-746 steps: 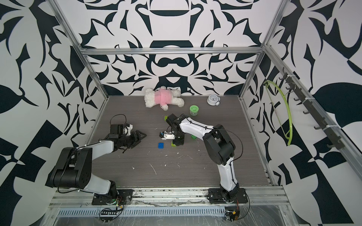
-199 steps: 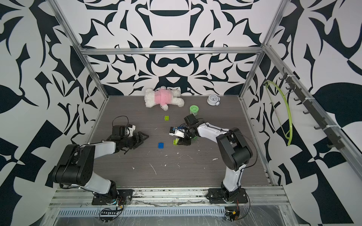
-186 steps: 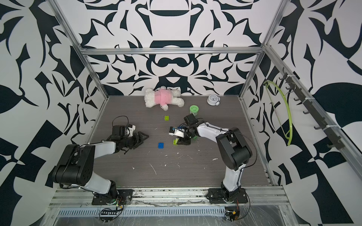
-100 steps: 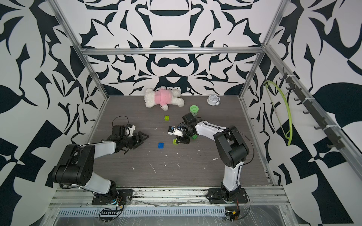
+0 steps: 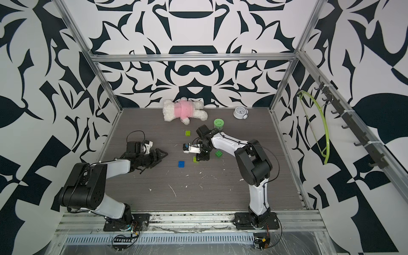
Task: Assemble the letter y with lego
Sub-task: Move the lego brick at the center of the board.
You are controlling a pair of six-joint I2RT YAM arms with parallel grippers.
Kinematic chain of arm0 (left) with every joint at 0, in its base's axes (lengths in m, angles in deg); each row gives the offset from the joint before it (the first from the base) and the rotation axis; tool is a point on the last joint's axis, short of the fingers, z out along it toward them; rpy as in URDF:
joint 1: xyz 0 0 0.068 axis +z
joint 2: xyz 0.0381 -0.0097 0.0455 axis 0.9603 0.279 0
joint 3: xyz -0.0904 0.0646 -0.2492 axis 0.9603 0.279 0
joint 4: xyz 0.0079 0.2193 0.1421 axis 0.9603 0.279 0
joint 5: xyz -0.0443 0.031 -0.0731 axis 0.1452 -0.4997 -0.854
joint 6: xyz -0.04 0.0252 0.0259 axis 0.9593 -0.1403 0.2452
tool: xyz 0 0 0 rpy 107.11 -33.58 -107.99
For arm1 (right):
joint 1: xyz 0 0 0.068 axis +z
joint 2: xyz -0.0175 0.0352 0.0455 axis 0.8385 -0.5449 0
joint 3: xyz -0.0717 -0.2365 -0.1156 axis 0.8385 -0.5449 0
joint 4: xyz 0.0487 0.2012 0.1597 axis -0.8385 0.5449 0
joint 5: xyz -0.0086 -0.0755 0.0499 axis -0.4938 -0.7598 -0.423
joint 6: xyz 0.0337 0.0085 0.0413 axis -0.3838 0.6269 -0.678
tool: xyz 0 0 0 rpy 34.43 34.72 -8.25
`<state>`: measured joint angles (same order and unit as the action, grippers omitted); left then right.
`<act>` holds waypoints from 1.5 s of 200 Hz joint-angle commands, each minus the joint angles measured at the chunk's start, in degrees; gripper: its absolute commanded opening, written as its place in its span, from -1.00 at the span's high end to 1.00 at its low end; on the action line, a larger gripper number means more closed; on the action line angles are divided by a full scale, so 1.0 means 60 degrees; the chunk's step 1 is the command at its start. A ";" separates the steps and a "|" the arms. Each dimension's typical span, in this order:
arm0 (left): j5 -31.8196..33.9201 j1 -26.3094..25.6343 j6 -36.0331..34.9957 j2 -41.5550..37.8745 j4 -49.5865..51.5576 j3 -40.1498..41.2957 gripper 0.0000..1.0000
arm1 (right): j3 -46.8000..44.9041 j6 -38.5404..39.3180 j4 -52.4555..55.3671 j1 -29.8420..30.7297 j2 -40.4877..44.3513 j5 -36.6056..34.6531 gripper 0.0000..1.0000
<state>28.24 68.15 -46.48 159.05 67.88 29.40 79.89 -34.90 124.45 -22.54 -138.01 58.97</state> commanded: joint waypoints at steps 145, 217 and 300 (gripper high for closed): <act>-0.0664 -0.0230 -0.0178 0.0203 -0.0600 0.0295 -0.51 | -0.0730 -0.0263 0.1450 0.0078 0.0925 -0.1073 0.34; -0.0868 -0.0288 -0.0206 0.0289 -0.1001 0.0432 -0.50 | -0.1053 -0.0389 0.0621 0.0093 0.1346 -0.0859 0.06; -0.0815 -0.0276 -0.0226 0.0380 -0.0920 0.0414 -0.51 | -0.0899 -0.0411 0.0365 0.0209 0.0836 -0.0573 -0.01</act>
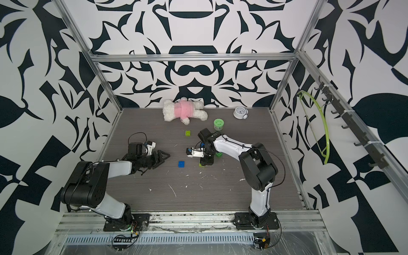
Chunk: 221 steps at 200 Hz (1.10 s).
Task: Assemble the letter y with lego
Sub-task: Move the lego brick at the center of the board, then pick up the lego brick from the center of the board.
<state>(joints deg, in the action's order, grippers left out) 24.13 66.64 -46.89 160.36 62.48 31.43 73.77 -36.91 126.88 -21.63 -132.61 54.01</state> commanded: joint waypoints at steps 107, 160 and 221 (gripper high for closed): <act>-0.0262 -0.0509 -0.0112 0.0500 -0.0760 0.0278 -0.35 | 0.0094 -0.0054 -0.0251 0.0114 -0.0329 0.0181 0.21; -0.0416 -0.0771 -0.0066 0.0871 -0.1402 0.0422 -0.25 | 0.0309 -0.0123 -0.0141 0.0149 -0.0225 0.0236 0.37; -0.0625 -0.1121 0.0166 0.1730 -0.2530 0.0674 0.06 | 0.1566 -0.0244 0.0278 0.0903 -0.0240 0.0181 0.40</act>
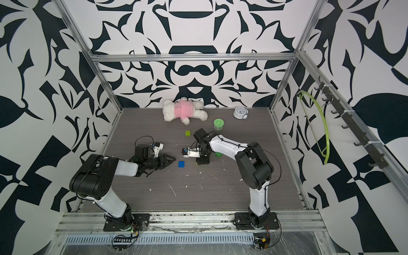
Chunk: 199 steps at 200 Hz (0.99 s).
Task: Assemble the letter y with lego
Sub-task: Pick up the lego brick from the center of the board, then assemble the lego brick with the lego brick.
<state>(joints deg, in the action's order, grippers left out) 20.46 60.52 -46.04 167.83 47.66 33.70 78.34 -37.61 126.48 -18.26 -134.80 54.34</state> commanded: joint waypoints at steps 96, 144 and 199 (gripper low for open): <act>-0.0184 -0.0380 0.0324 0.0670 -0.0188 0.0402 0.01 | 0.2231 -0.0329 0.0971 0.1237 -0.0914 -0.0031 0.42; -0.0218 -0.0489 0.0338 0.0828 -0.0233 0.0402 -0.02 | 0.2394 -0.0767 0.0954 0.1288 -0.1069 -0.0057 0.43; -0.0215 -0.0614 0.0394 0.0876 -0.0332 0.0395 -0.05 | 0.2532 -0.1051 0.0780 0.1302 -0.1231 0.0002 0.43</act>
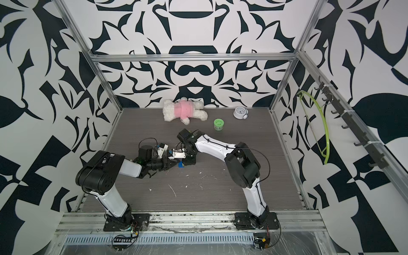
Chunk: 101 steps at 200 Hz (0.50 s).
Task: Assemble the letter y with lego
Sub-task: Assemble the lego brick with the lego brick.
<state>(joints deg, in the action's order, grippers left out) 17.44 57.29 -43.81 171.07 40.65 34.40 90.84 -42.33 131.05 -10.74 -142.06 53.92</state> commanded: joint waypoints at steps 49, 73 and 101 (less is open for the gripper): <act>0.0303 -0.0079 0.0019 0.0349 0.0885 0.0286 -0.08 | 0.0698 -0.0233 0.0042 0.0072 -0.0236 0.0148 0.44; 0.0303 -0.0080 0.0012 0.0365 0.0900 0.0286 -0.09 | 0.0790 -0.0205 0.0092 0.0086 -0.0308 0.0181 0.44; 0.0311 -0.0099 0.0024 0.0400 0.0903 0.0272 -0.10 | 0.0786 -0.0205 0.0130 0.0101 -0.0364 0.0181 0.44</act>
<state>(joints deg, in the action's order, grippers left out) 17.14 57.16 -43.79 171.07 40.41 34.40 93.48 -42.95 130.88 -10.61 -145.01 54.23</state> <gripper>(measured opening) 0.547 0.340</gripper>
